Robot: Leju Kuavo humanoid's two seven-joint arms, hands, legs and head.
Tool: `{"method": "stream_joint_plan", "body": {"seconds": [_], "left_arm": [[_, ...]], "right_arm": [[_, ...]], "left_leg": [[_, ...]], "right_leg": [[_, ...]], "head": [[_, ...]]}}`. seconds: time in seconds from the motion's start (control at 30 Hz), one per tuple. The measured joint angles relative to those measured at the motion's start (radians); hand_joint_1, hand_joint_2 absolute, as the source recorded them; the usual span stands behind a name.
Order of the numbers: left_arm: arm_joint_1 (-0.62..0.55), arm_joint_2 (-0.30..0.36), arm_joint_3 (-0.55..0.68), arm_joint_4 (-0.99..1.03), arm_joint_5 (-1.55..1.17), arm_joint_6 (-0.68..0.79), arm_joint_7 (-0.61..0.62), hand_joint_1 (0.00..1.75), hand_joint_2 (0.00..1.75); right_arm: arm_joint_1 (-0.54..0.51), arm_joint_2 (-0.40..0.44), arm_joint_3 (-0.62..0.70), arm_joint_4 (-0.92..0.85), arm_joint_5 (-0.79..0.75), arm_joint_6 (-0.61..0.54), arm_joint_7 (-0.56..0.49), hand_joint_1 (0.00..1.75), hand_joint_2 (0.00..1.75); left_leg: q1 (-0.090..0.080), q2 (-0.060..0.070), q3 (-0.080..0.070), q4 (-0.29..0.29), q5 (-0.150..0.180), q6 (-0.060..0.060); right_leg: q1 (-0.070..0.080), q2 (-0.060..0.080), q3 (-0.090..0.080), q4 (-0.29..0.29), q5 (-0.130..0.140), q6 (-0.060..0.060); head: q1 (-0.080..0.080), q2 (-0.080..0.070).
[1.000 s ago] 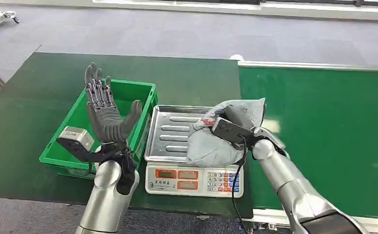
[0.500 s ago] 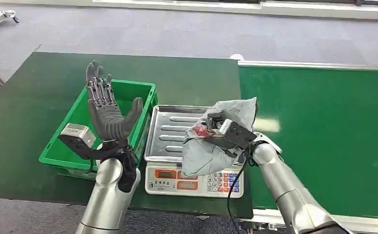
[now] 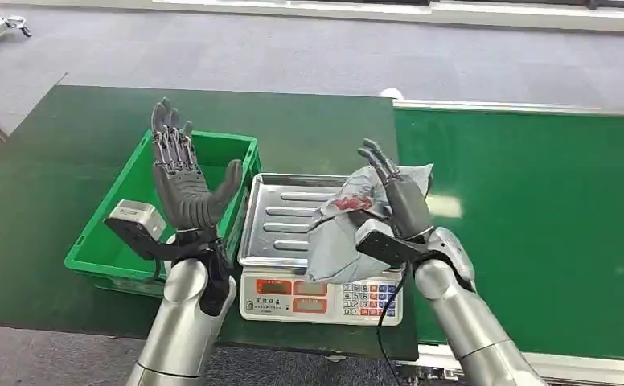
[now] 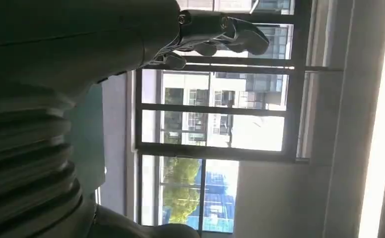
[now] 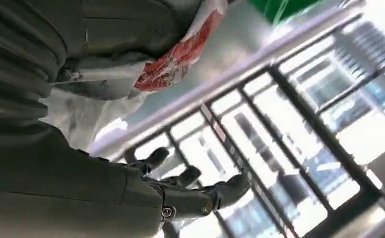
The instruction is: Moved the parcel from conveyor to table for the left to box.
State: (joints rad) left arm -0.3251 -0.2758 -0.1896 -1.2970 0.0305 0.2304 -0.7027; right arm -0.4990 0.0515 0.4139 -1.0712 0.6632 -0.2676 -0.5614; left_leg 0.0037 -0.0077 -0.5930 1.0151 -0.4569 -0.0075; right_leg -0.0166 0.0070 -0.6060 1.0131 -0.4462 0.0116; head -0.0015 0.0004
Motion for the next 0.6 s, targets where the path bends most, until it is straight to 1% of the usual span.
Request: {"method": "stream_joint_plan", "body": {"seconds": [0.03, 0.1, 0.13, 0.17, 0.2, 0.27, 0.33, 0.53, 0.6], "left_arm": [[-0.002, 0.000, 0.000, 0.003, 0.001, 0.000, 0.000, 0.00, 1.75], [-0.006, -0.002, -0.002, 0.008, 0.001, 0.000, 0.000, 0.00, 1.75], [-0.006, -0.002, -0.002, 0.010, 0.001, 0.000, 0.000, 0.00, 1.75], [-0.007, -0.003, -0.002, 0.011, 0.001, 0.001, 0.000, 0.00, 1.75], [-0.007, -0.003, -0.003, 0.013, 0.001, 0.003, 0.000, 0.00, 1.75], [-0.008, -0.003, -0.004, 0.016, 0.001, 0.003, 0.000, 0.00, 1.75], [-0.008, -0.003, -0.006, 0.021, 0.001, 0.003, 0.000, 0.00, 1.75], [-0.009, -0.004, -0.006, 0.029, 0.000, 0.003, 0.000, 0.00, 1.75], [-0.010, -0.004, -0.008, 0.031, 0.000, 0.003, 0.000, 0.00, 1.75]], "right_arm": [[0.005, 0.000, 0.003, -0.007, 0.056, -0.060, 0.029, 0.00, 0.00], [0.011, 0.000, 0.006, -0.010, 0.137, -0.143, 0.077, 0.00, 0.00], [0.013, 0.000, 0.007, -0.010, 0.181, -0.180, 0.107, 0.00, 1.75], [0.013, 0.000, 0.008, -0.010, 0.225, -0.215, 0.135, 0.00, 1.75], [0.013, -0.001, 0.008, -0.010, 0.308, -0.284, 0.186, 0.00, 1.75], [0.019, -0.003, 0.004, -0.014, 0.442, -0.380, 0.257, 0.00, 1.75], [0.040, -0.003, -0.017, -0.048, 0.518, -0.421, 0.259, 0.00, 1.75], [0.068, -0.003, -0.052, -0.102, 0.540, -0.428, 0.250, 0.00, 1.75], [0.082, -0.002, -0.065, -0.122, 0.519, -0.428, 0.194, 0.00, 1.75]], "left_leg": [[0.000, 0.000, 0.000, 0.000, 0.000, 0.000], [0.000, 0.000, 0.000, 0.000, 0.000, 0.000], [0.000, 0.000, 0.000, 0.000, 0.000, 0.000], [0.000, 0.000, 0.000, 0.000, 0.000, 0.000], [0.000, 0.000, 0.000, 0.000, 0.000, 0.000], [0.000, 0.000, 0.000, 0.000, 0.000, 0.000], [0.000, -0.001, 0.000, 0.000, 0.000, 0.000], [0.000, 0.000, -0.001, 0.000, 0.000, 0.000], [0.000, -0.001, -0.001, 0.000, 0.000, 0.000]], "right_leg": [[0.000, 0.000, 0.000, 0.000, 0.000, 0.000], [0.000, 0.000, 0.000, 0.000, 0.000, 0.000], [0.000, 0.000, 0.000, 0.000, 0.000, 0.000], [0.000, 0.000, 0.000, 0.000, 0.000, 0.000], [0.000, 0.000, 0.000, 0.000, 0.000, 0.000], [0.000, 0.000, 0.000, 0.000, 0.000, 0.000], [0.000, 0.000, 0.000, 0.000, 0.000, 0.000], [0.000, 0.000, 0.000, 0.000, 0.000, 0.000], [0.000, 0.000, 0.000, 0.000, 0.000, 0.000]], "head": [[0.000, 0.000], [0.000, 0.000], [0.000, 0.000], [0.000, 0.000], [0.000, 0.000], [0.000, 0.000], [0.000, 0.000], [0.000, 0.000], [0.000, 0.000]]}}
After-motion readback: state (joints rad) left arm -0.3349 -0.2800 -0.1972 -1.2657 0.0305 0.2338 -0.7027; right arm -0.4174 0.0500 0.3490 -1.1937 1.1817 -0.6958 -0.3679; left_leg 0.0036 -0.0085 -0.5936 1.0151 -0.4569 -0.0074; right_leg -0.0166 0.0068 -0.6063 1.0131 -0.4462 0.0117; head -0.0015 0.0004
